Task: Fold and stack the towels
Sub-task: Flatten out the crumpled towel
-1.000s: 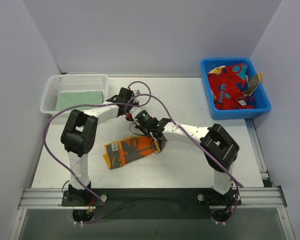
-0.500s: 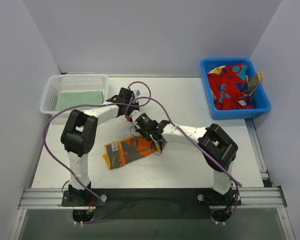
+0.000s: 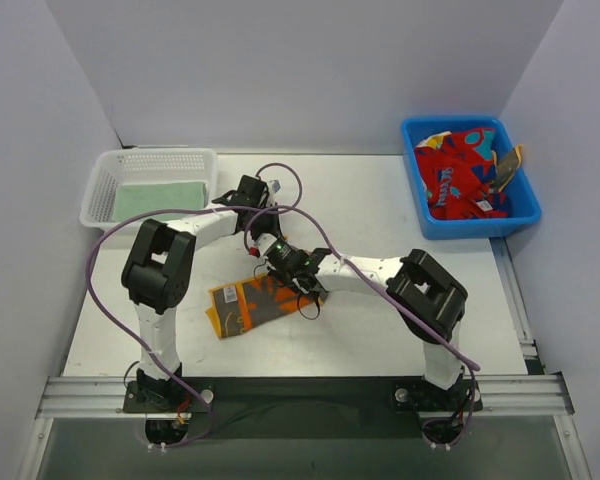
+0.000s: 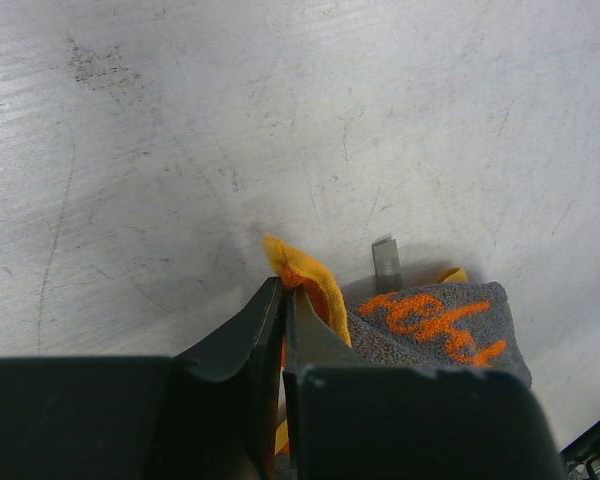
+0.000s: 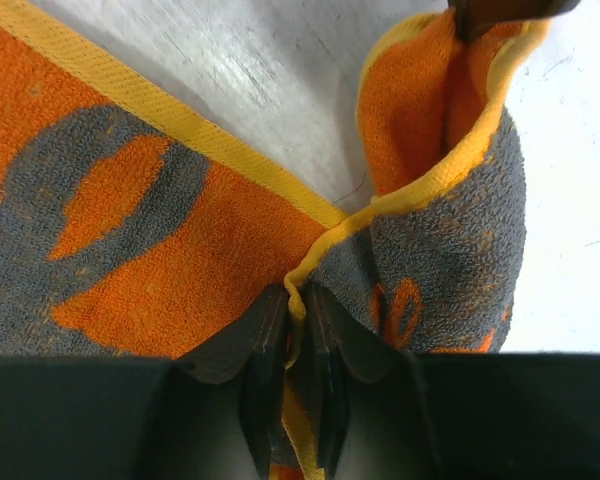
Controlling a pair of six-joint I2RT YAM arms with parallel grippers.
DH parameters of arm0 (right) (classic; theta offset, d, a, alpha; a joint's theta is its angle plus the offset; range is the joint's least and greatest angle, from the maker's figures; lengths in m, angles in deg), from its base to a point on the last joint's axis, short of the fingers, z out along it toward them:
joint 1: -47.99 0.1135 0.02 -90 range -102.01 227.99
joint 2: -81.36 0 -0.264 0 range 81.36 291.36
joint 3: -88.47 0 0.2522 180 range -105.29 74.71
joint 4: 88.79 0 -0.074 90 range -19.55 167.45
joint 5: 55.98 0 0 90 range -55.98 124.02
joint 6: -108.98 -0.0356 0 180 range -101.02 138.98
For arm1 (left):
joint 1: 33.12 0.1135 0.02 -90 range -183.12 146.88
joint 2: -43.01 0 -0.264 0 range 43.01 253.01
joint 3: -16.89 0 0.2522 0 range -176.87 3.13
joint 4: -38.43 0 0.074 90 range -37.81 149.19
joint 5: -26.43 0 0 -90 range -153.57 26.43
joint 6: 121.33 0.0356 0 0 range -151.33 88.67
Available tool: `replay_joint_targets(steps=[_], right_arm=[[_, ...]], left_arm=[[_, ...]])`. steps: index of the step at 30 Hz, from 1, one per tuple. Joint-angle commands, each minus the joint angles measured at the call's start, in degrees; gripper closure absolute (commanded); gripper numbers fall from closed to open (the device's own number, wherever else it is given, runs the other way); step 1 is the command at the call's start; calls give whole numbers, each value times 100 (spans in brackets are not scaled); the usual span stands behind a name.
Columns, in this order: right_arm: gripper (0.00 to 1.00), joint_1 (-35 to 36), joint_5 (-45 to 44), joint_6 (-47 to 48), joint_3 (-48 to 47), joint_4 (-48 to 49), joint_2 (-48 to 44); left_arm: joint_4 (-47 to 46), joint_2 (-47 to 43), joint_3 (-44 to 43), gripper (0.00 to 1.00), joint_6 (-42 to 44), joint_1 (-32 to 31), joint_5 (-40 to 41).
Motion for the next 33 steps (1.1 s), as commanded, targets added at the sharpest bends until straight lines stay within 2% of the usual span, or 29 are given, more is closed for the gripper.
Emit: replay_joint_targets(steps=[1,2,3,6,12,18,23,27,33], right_arm=[[89,23,-356,26,-90,-223,-52],[97,32,-374,44,-82,-223,-79],[100,32,-383,44,-90,-232,-192],[100,32,-400,105,-64,-241,-491],[100,-161,-366,97,-108,-302,-1974],[100,-1012,390,-333,-231,-293,-3022],[100,-1628,724,-527,-433,-232,-3392],[100,-2067,1075,-589,-819,-197,-3621],[100,-2306,1471,-589,-1601,-179,-3806]], left_arm=[[-9,-87,-225,100,78,23,23],[8,-87,-225,100,78,23,23],[17,-113,-225,100,95,32,49],[35,-245,-216,100,113,49,128],[114,-1166,-181,100,157,225,655],[298,-2185,-278,100,438,260,1393],[298,-3013,-295,100,684,260,1816],[132,-3899,-471,100,1280,234,1992],[-246,-4884,-822,100,1984,208,1809]])
